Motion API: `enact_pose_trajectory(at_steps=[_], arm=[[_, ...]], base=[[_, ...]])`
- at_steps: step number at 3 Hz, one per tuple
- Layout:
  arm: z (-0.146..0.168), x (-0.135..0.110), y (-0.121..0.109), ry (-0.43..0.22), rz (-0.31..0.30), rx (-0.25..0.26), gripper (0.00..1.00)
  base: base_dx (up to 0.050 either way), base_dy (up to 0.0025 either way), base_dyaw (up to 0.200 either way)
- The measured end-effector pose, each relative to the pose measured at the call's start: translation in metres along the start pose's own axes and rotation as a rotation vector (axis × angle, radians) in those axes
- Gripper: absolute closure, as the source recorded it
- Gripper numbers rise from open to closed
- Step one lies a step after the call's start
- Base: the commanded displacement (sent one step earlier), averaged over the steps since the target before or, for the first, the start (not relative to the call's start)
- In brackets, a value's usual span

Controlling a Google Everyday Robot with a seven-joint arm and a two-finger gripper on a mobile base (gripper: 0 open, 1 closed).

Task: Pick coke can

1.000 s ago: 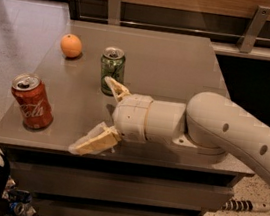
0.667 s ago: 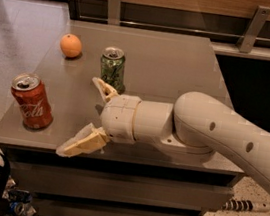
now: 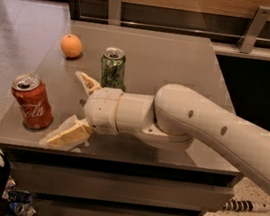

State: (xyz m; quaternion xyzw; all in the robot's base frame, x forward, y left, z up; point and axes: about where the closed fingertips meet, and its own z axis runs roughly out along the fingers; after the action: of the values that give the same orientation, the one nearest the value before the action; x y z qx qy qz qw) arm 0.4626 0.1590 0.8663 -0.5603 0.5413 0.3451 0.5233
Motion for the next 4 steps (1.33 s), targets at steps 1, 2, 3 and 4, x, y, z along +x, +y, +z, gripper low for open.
enact_pose_trajectory(at_steps=[1,2,3,4], arm=[[0.028,-0.013,-0.001,-0.079,0.013,-0.003,0.00],[0.039,-0.016,0.000,-0.116,0.022,-0.006,0.00],[0.051,-0.015,-0.003,-0.138,0.041,-0.009,0.00],[0.064,-0.013,-0.007,-0.150,0.058,-0.020,0.00]], base=[[0.000,0.00000,0.000],[0.000,0.00000,0.000],[0.000,0.00000,0.000],[0.000,0.00000,0.000]])
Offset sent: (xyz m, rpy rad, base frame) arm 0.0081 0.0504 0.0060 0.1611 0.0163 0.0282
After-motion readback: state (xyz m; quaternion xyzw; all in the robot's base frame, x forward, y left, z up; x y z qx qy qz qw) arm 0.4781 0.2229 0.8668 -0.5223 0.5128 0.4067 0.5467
